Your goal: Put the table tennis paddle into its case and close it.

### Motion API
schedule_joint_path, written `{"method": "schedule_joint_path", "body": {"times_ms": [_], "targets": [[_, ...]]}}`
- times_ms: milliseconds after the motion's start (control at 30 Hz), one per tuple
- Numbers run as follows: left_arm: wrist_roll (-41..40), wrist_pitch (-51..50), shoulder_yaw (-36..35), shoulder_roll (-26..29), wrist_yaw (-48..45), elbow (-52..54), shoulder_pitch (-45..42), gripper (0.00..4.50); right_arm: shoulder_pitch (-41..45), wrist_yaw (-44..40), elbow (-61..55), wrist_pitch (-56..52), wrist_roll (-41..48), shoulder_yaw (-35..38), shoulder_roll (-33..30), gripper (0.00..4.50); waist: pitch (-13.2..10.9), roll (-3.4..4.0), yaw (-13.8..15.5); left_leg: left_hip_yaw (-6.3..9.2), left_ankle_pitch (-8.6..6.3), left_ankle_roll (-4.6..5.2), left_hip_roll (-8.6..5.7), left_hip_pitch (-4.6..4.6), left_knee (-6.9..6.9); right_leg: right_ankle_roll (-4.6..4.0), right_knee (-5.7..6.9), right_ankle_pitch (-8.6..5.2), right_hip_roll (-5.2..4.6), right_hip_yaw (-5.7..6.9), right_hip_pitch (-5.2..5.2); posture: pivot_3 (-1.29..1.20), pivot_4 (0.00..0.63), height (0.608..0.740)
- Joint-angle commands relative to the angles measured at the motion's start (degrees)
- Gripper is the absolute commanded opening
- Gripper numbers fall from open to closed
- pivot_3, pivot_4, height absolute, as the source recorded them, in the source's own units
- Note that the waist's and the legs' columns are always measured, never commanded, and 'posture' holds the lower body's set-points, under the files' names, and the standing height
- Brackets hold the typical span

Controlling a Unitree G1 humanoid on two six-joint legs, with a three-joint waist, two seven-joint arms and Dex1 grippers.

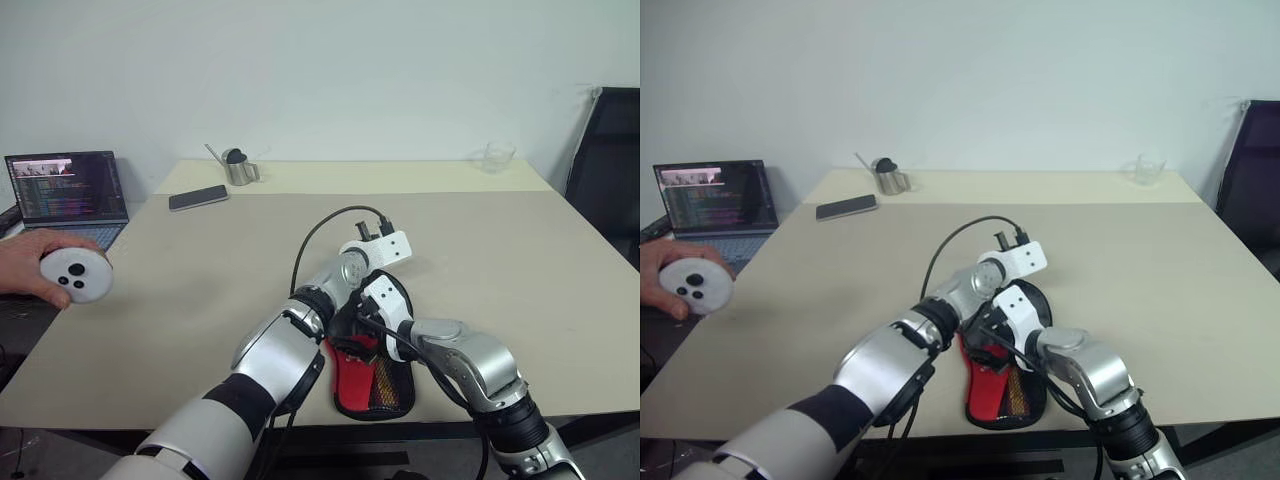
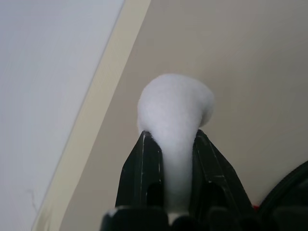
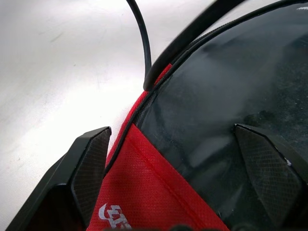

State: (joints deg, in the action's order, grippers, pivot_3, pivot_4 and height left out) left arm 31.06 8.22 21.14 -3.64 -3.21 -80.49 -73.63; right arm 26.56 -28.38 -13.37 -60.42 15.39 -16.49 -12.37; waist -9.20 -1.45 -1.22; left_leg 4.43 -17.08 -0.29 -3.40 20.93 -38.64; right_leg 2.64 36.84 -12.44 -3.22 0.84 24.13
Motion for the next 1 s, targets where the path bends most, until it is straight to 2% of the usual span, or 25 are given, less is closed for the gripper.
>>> {"method": "schedule_joint_path", "body": {"times_ms": [33,567,833,1000], "targets": [[1.2,3.2,1.5,-2.6,0.1,1.8,-0.9,0.31,-2.0,0.0,1.8,-3.2,1.2,-1.5,0.5,4.5,0.0,0.0,0.1,0.0,-0.01,0.01,-0.01,0.0,0.0,0.01,0.0,-0.01,0.0,0.0,-0.01,0.0,0.15,0.74],[2.9,10.1,3.9,-7.2,-3.8,2.2,1.5,0.31,-3.1,1.5,-0.2,-4.7,1.7,-0.8,1.3,4.5,0.0,0.02,1.1,-0.04,-0.04,0.07,-0.03,0.0,0.0,0.07,-0.02,-0.05,0.0,-0.01,-0.02,0.0,0.15,0.74],[3.0,5.7,4.3,-6.2,-9.7,1.4,4.3,0.31,-2.7,1.6,0.0,-4.8,1.7,-0.7,1.6,4.5,0.1,0.12,1.1,-0.05,-0.08,0.14,-0.03,-0.06,-0.01,0.09,-0.03,-0.07,0.01,0.01,-0.08,0.0,0.15,0.74],[2.1,2.3,3.4,-5.4,-11.6,1.6,5.1,2.07,-2.3,1.4,0.6,-4.5,1.7,-0.8,1.7,4.5,0.2,0.13,1.1,-0.04,-0.08,0.15,-0.02,-0.12,-0.04,0.09,0.0,-0.07,0.02,0.02,-0.14,0.0,0.15,0.74]]}}
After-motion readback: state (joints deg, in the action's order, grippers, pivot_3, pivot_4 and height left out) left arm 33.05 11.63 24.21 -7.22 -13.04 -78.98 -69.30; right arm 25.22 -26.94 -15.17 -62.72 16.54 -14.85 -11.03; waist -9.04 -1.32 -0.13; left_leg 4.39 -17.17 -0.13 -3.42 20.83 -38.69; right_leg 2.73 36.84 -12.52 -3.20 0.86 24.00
